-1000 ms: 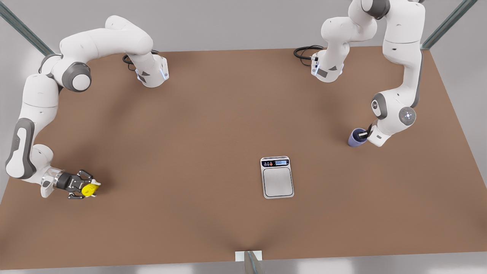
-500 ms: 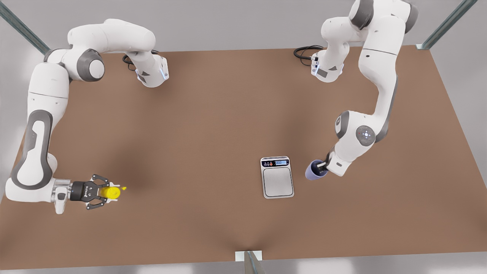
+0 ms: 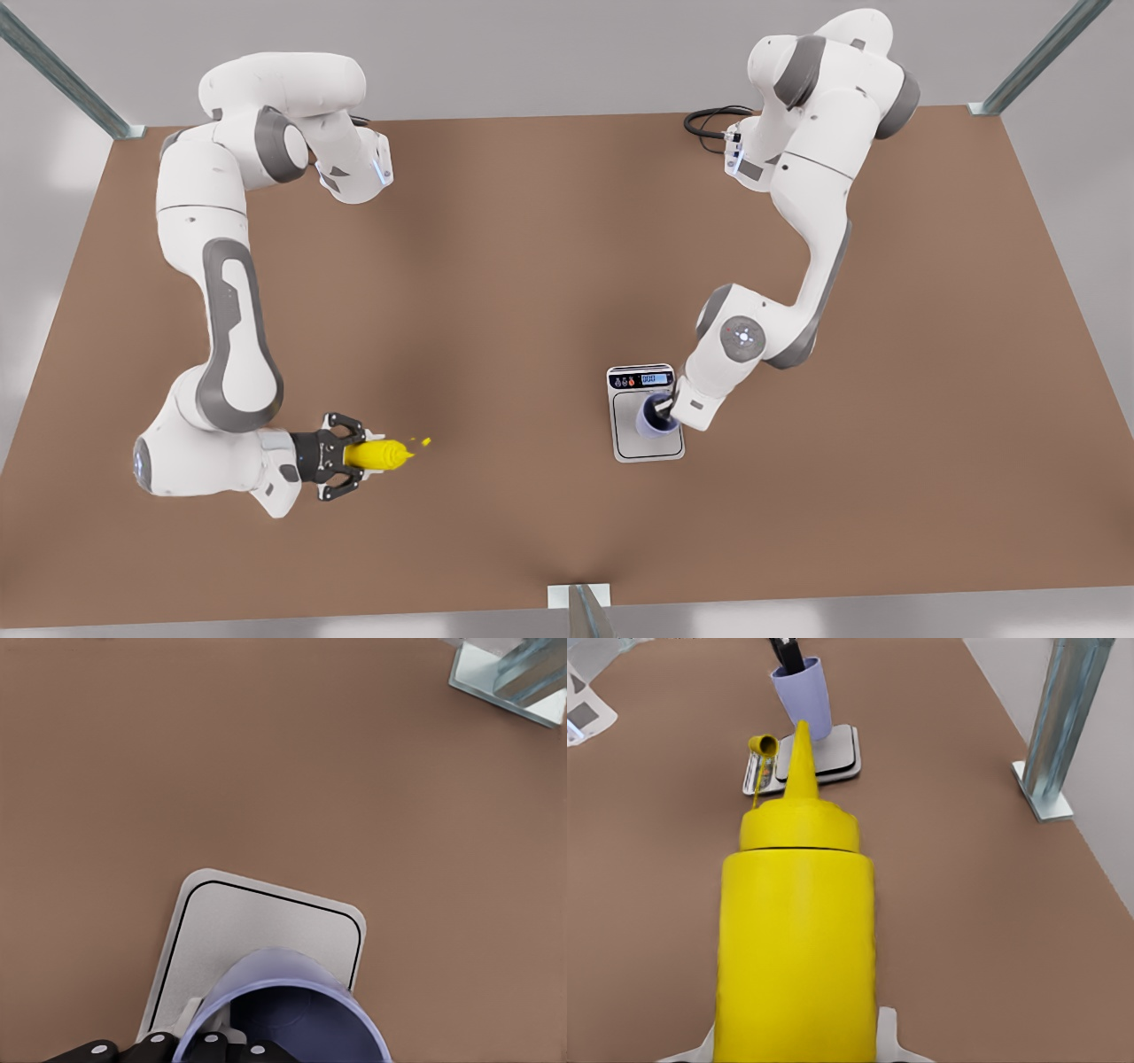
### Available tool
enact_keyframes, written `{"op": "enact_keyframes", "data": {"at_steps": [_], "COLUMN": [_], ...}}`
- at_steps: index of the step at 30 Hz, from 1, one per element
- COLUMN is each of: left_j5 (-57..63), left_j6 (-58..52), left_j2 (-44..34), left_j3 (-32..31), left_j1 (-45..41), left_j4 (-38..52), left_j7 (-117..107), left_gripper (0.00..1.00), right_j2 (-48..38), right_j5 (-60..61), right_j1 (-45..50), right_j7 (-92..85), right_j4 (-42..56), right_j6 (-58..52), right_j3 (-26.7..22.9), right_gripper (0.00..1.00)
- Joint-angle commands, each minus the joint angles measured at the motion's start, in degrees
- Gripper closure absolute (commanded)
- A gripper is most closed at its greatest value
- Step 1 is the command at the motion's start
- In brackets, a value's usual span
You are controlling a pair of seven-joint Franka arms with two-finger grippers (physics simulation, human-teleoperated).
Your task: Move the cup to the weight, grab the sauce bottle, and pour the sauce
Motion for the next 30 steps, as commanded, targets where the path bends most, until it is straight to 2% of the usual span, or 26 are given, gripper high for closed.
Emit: {"op": "enact_keyframes", "data": {"at_steps": [1, 2, 7, 10, 17, 21, 22, 23, 24, 25, 26, 27, 29, 30], "left_j5": [-4.5, -4.5, -4.5, -4.5, -4.7, -5.1, -8.6, -10.8, -11.6, -11.4, -11.3, -6.4, -4.1, -4.1], "left_j6": [0.1, 0.1, 0.1, 0.2, -1.6, -10.9, -14.6, -23.3, -32.9, -46.8, -55.0, -58.4, -61.1, -61.1], "left_j2": [0.1, 0.4, 0.4, 0.4, -0.2, -2.1, -4.9, -9.8, -12.1, -12.2, -14.0, -18.3, -27.0, -28.5], "left_j3": [0.0, 0.2, 0.3, 0.3, 0.3, 0.4, 0.5, 0.6, 0.4, 0.5, 1.8, 3.2, 5.7, 5.9], "left_j1": [0.0, 0.0, 0.0, 0.0, 0.2, 0.3, 1.8, 4.9, 8.9, 10.6, 12.7, 12.7, 12.5, 12.7], "left_j4": [0.0, 0.0, 0.0, 0.0, 1.1, 5.0, 5.0, 5.0, 8.7, 16.1, 19.5, 19.3, 13.0, 11.6], "left_j7": [0.3, 0.2, -1.0, -1.0, -2.0, -2.3, -2.3, -2.2, 0.2, 7.8, 16.2, 29.3, 33.6, 33.6], "left_gripper": [0.50, 0.00, 0.00, 0.00, 0.00, 0.00, 0.00, 0.00, 0.00, 0.00, 0.00, 0.00, 0.00, 0.00], "right_j2": [-0.1, -0.1, 0.0, 0.1, 0.2, 0.2, 0.2, 0.2, 0.4, 0.4, 0.4, 0.4, 0.5, 0.6], "right_j5": [-0.1, -0.5, 0.0, 0.0, 0.1, 0.2, 0.2, 0.1, 0.2, 0.2, 0.2, 1.0, 1.0, 0.9], "right_j1": [0.4, 1.6, 3.7, 3.7, 7.3, 9.8, 10.0, 10.4, 10.8, 11.1, 11.4, 12.6, 15.2, 16.5], "right_j7": [1.3, 2.1, 7.7, 9.2, 16.9, 20.6, 21.3, 21.5, 22.5, 23.2, 23.3, 24.3, 26.9, 27.6], "right_j4": [0.1, 0.5, 0.7, 0.7, 0.8, 0.9, 0.9, 0.8, 0.9, 0.9, 0.9, 0.9, 0.9, 0.9], "right_j6": [0.1, 0.1, 1.9, 1.9, 3.0, 4.5, 5.0, 5.2, 5.2, 5.9, 6.0, 6.2, 10.6, 12.6], "right_j3": [-0.1, -0.1, 0.4, 2.5, 2.7, 2.7, 2.8, 3.4, 3.4, 3.5, 3.6, 3.5, 3.4, 3.3], "right_gripper": [0.56, 0.56, 0.56, 0.56, 0.56, 0.56, 0.55, 0.55, 0.55, 0.55, 0.55, 0.55, 0.55, 0.55]}}
